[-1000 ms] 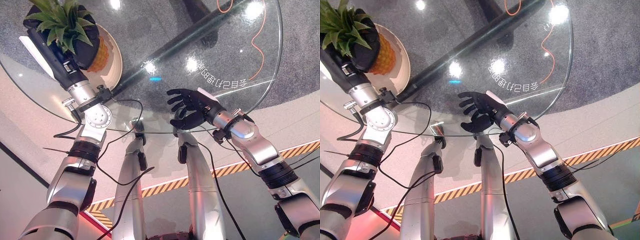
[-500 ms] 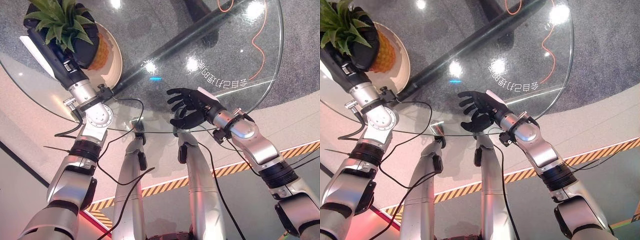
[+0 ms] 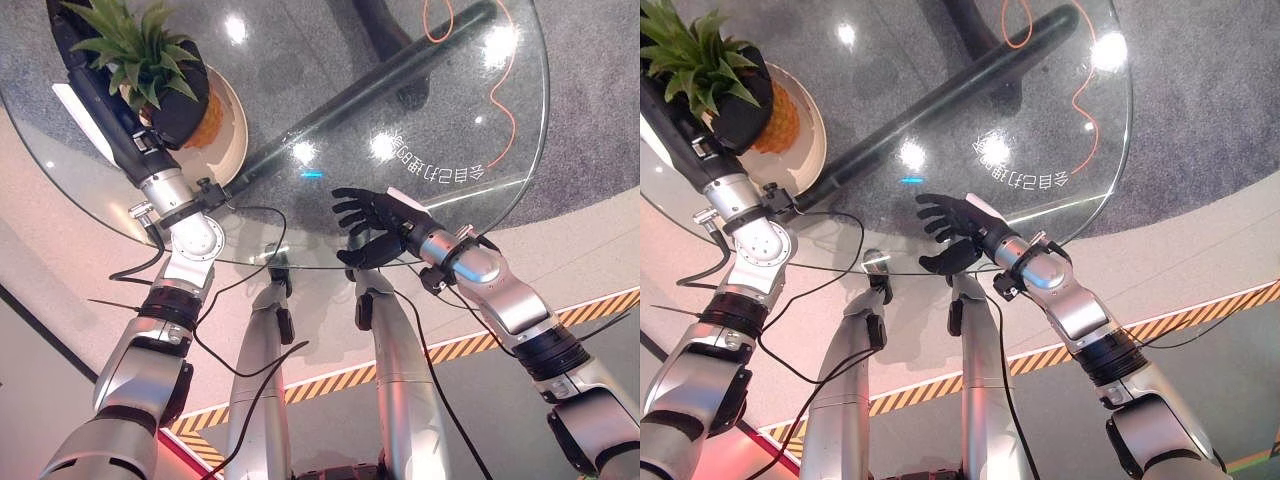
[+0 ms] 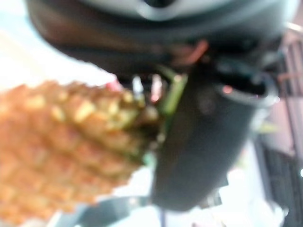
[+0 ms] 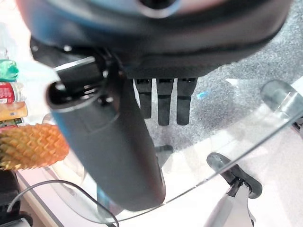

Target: Pick up the fruit to the plate

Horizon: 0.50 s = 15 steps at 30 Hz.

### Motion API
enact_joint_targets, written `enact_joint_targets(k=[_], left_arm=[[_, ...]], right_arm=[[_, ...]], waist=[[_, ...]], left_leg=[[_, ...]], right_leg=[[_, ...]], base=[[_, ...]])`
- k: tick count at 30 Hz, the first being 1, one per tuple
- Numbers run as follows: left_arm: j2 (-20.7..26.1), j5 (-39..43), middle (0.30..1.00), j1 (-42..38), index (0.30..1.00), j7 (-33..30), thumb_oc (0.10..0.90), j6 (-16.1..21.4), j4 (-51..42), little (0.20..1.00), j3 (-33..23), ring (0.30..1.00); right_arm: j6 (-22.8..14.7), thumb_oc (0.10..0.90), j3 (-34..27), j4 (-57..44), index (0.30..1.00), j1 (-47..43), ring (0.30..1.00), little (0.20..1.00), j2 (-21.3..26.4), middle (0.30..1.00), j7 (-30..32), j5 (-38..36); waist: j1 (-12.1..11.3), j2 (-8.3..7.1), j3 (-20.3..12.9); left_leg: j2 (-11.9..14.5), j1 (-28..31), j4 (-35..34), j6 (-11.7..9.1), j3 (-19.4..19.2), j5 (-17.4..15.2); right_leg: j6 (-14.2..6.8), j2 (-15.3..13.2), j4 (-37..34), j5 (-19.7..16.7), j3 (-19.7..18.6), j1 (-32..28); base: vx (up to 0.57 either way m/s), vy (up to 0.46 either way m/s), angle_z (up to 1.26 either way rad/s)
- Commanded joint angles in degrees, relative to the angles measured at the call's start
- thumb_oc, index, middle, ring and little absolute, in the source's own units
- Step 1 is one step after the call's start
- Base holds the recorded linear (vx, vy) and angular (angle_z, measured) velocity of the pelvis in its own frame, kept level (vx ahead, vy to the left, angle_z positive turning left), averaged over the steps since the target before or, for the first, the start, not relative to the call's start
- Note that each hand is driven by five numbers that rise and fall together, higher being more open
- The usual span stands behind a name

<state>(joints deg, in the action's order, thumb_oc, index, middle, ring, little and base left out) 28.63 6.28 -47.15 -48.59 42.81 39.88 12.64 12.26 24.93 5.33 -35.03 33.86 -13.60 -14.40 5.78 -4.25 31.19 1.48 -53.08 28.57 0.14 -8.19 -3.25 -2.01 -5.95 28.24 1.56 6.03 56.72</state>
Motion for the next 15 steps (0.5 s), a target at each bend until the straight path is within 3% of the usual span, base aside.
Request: enact_joint_targets(k=[1,15], left_arm=[[2.3,2.01,0.9,-0.56,0.9,2.08,0.8,3.82,-4.97,0.9,-2.69,0.9],[3.18,12.63,0.9,4.82,0.9,14.81,0.8,1.69,-6.29,0.9,-3.92,0.9]], right_arm=[[-0.47,0.8,-0.85,-3.8,0.9,4.09,0.9,0.9,-0.6,0.9,-2.32,1.04],[-0.33,0.8,-2.48,-4.03,0.9,6.6,0.9,0.9,-1.97,0.9,-3.78,2.98]], waist=[[-2.22,0.85,-1.4],[-3.39,1.39,-1.4]], left_leg=[[-4.73,4.82,-5.04,-0.96,-1.27,0.09],[-3.18,12.19,-6.73,-0.75,-0.7,-0.23]], right_leg=[[-2.24,4.15,-0.57,-2.0,3.8,-3.96],[-2.61,2.93,-0.35,-0.07,4.86,-10.29]], base=[[-0.01,-0.059,0.01],[-0.02,-0.081,0.0]])
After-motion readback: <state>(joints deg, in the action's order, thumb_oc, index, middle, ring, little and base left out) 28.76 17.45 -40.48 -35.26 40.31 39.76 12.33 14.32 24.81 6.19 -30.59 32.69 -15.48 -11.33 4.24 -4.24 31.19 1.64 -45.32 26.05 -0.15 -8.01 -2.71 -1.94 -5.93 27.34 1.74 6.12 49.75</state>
